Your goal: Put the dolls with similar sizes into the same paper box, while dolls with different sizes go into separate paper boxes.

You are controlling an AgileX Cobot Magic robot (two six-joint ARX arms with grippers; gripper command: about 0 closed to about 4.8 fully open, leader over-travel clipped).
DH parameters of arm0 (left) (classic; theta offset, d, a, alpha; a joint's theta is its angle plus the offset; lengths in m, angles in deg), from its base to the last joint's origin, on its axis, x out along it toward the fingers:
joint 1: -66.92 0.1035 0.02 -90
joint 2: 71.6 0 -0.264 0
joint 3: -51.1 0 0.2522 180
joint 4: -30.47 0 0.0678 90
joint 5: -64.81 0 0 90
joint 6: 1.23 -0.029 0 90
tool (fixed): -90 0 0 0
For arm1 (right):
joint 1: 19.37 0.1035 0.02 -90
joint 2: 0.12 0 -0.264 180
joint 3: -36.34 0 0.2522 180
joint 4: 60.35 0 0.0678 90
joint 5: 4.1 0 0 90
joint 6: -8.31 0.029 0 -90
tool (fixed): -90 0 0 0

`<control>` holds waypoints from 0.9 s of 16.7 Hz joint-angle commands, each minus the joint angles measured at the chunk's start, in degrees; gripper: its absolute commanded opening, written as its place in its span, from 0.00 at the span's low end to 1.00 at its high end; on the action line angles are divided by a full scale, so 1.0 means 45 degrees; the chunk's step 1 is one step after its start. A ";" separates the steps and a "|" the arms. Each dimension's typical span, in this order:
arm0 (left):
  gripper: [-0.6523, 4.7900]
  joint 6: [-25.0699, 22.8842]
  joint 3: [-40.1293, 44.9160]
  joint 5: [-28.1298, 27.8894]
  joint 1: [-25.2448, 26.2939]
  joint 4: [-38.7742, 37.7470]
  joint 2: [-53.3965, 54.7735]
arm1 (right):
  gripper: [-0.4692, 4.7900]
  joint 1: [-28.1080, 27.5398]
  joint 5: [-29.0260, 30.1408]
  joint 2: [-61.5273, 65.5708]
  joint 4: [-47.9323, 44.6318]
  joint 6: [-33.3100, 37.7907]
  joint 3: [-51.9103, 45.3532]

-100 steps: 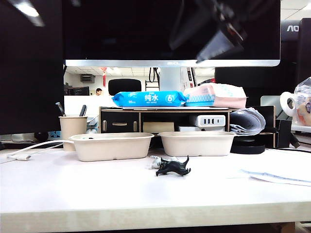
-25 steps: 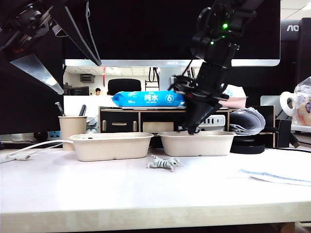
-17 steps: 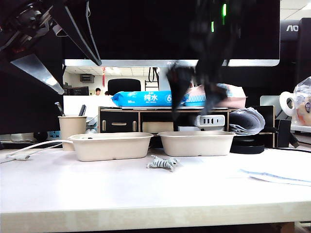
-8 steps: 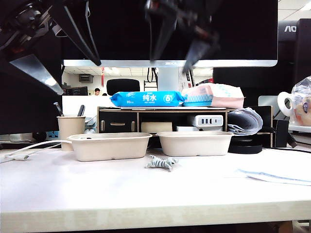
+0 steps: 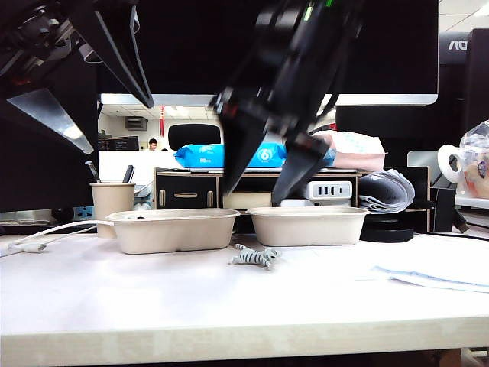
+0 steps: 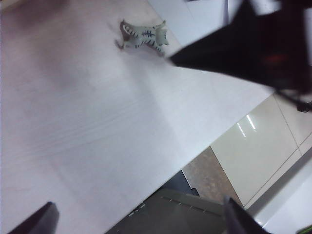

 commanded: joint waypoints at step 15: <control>1.00 -0.0092 -0.0015 0.0029 0.0015 0.0078 -0.0024 | 0.78 0.0432 -0.1039 0.2186 0.0515 -0.2234 0.0000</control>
